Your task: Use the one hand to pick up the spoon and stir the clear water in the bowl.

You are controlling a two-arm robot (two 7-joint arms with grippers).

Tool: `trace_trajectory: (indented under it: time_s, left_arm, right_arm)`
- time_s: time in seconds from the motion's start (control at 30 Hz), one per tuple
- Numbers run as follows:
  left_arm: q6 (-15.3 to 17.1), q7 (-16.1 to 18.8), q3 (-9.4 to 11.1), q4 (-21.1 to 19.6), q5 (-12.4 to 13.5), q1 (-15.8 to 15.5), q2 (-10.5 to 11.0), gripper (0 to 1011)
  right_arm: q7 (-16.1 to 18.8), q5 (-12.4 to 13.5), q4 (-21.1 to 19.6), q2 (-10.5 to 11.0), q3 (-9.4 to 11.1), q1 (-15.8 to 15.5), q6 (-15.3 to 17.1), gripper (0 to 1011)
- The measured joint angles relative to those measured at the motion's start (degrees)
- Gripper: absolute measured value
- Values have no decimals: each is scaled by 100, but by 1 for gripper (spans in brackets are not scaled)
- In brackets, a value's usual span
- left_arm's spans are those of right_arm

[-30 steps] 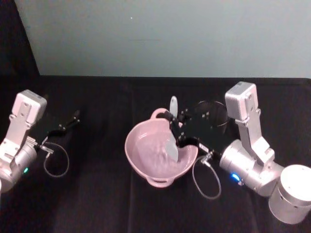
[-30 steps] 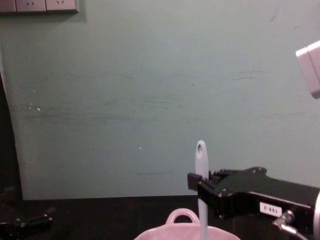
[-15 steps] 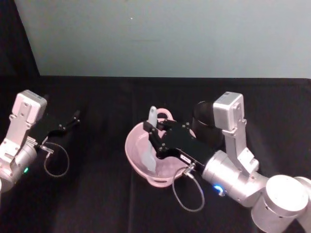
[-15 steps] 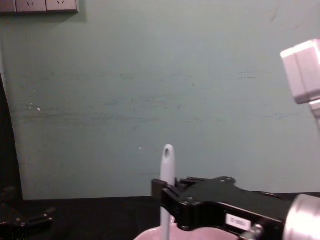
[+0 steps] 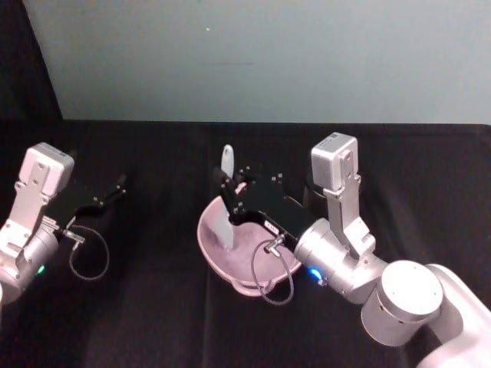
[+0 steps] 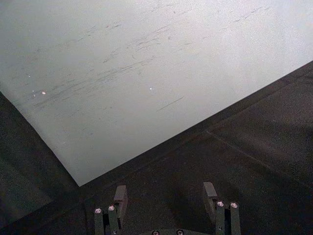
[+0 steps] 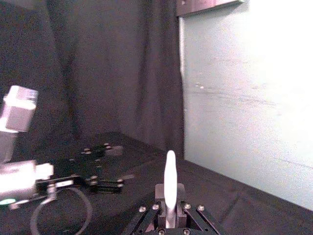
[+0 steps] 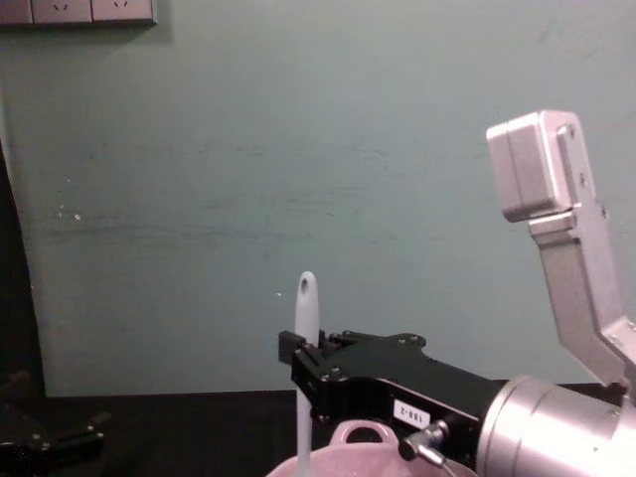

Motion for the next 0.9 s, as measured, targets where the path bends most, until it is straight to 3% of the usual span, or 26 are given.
trace_trajectory:
  time_s: [0.2, 0.37, 0.57, 0.9]
  left_arm:
    - [0, 0, 0, 0, 0, 0, 0, 1011]
    - [0, 0, 0, 0, 0, 0, 0, 1011]
    - [0, 0, 0, 0, 0, 0, 0, 1011]
    - [0, 0, 0, 0, 0, 0, 0, 1011]
  right_arm:
    - [-247, -251, 349, -171, 131, 157, -249, 120]
    - [-379, -403, 366, -191, 264, 147, -340, 120]
    - [-395, -458, 119, -74, 470, -28, -330, 120]
    - [-125, -127, -652, 268, 745, -602, -93, 120]
